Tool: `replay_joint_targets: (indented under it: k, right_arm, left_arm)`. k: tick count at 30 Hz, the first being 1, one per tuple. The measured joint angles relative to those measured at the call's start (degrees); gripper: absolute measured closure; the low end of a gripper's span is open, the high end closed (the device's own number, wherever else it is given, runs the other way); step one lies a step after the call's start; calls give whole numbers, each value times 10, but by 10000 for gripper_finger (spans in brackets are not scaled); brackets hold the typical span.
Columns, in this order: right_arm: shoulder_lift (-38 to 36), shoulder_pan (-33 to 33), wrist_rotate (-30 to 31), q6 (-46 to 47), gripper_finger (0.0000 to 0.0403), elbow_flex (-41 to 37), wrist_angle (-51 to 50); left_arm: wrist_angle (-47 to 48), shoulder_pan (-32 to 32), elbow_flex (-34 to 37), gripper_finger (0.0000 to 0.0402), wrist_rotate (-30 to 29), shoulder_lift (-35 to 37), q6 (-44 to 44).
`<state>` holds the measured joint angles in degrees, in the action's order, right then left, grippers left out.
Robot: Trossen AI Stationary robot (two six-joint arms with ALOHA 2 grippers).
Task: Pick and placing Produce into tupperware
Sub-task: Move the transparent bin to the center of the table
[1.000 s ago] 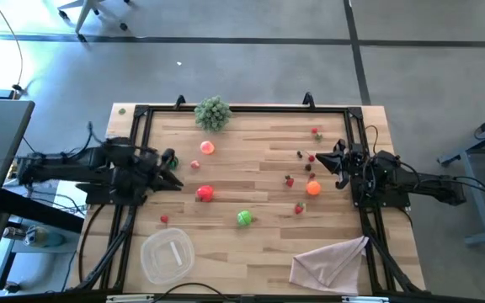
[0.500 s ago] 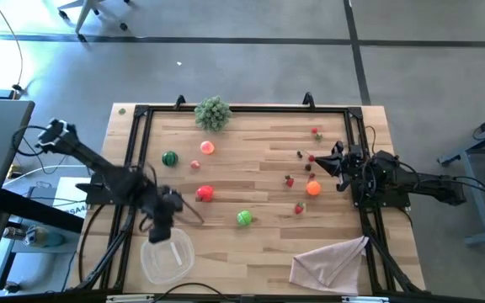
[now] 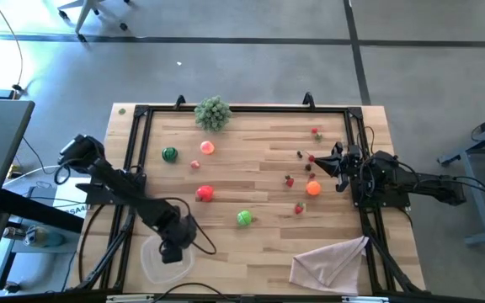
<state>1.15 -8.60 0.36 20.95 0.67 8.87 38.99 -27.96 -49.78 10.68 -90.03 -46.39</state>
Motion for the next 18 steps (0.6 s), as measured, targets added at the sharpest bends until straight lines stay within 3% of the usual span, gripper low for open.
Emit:
replay_joint_targets:
  k: [18]
  right_arm:
    - [0, 0, 0, 0, 399, 0, -16]
  left_arm:
    - [-137, 135, 0, 350, -6, -29, 176]
